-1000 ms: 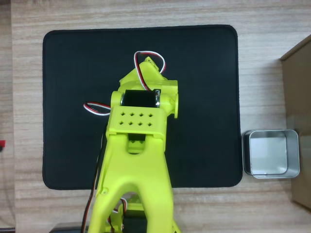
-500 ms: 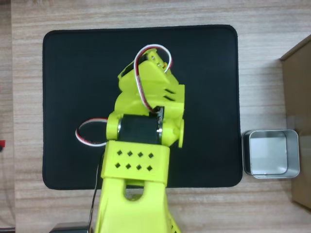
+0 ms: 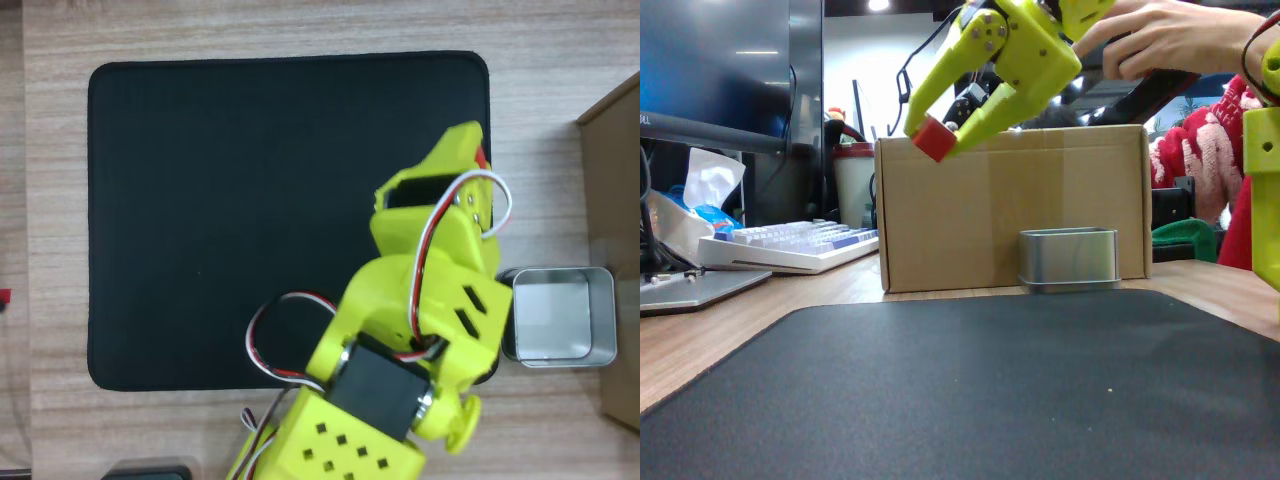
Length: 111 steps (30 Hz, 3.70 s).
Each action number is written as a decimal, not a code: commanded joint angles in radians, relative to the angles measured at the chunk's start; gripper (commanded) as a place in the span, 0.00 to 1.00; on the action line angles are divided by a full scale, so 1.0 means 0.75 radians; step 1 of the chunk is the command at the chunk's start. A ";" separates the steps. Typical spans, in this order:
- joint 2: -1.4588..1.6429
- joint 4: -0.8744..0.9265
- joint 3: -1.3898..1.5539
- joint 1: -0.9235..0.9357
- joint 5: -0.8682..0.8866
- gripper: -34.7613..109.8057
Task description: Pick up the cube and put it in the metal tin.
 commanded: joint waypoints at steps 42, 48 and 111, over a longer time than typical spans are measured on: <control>-0.229 0.057 0.125 0.652 -0.387 0.33; -0.198 0.059 -0.035 0.587 -0.188 0.32; 1.192 0.290 0.879 -0.626 0.599 0.24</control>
